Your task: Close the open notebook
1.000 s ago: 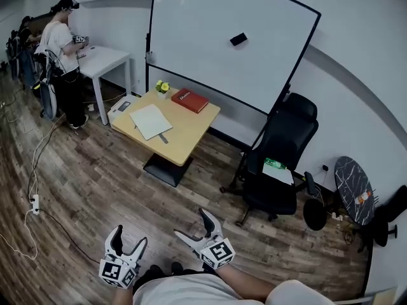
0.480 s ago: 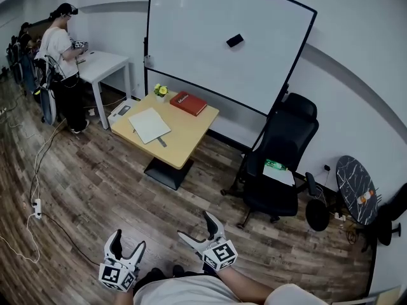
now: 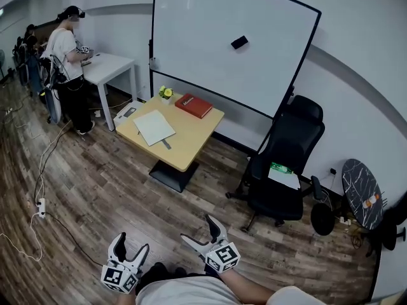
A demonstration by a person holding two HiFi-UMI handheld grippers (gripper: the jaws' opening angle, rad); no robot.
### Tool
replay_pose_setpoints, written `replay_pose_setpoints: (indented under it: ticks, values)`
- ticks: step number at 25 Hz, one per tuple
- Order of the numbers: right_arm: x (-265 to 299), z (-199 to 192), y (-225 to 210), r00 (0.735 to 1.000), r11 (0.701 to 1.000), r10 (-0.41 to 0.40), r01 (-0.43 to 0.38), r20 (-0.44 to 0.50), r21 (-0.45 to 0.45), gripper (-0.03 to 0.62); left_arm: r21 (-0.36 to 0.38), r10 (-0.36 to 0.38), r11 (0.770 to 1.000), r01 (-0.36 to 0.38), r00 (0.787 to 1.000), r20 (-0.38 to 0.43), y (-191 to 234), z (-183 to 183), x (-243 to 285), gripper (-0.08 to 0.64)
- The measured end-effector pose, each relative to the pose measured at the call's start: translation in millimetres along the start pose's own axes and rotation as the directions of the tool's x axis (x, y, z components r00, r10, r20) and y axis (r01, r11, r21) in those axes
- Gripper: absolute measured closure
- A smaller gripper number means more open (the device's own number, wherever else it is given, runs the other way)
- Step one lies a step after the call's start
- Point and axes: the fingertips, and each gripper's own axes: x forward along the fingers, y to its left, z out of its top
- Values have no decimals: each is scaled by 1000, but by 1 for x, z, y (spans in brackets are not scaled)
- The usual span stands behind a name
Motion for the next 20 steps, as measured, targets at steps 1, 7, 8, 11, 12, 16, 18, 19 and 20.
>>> replay_pose_setpoints:
  ticks: [1,7,8,11,12,16,18,19,20]
  values:
    - [1,-1,0,1000,1000,1,-1,0,6,101,-3,3,1000,-3,1000,1,1,-2,-1,184]
    - [10,-6,-4,1000,999,20,-19,-10,29,101,-7,24,1000,-24,1000,7,11,0,1,184]
    - [11,-8,-6,1000,999,19,-19,-15,33,101,-7,24,1000,-24,1000,8,12,2,3,184]
    - [12,-15,-10,1000,999,9,-8,-28,42,101,-7,23,1000,-23,1000,4,14,2,5,184]
    - [14,-15,-11,1000,999,7,-6,-27,41,101,-8,24,1000,-24,1000,2,18,2,6,184]
    - [35,-8,-18,1000,999,-2,3,-20,38,101,-31,27,999,-27,1000,4,43,-3,18,184]
    - [42,-8,-29,1000,999,-13,14,-29,39,101,-36,18,999,-18,1000,3,47,-1,31,184]
    - [45,-9,-37,999,999,-19,21,-35,40,101,-36,10,999,-10,1000,0,47,2,40,184]
    - [49,-9,-45,999,999,-25,26,-42,42,101,-35,2,999,-2,1000,-4,48,5,50,184]
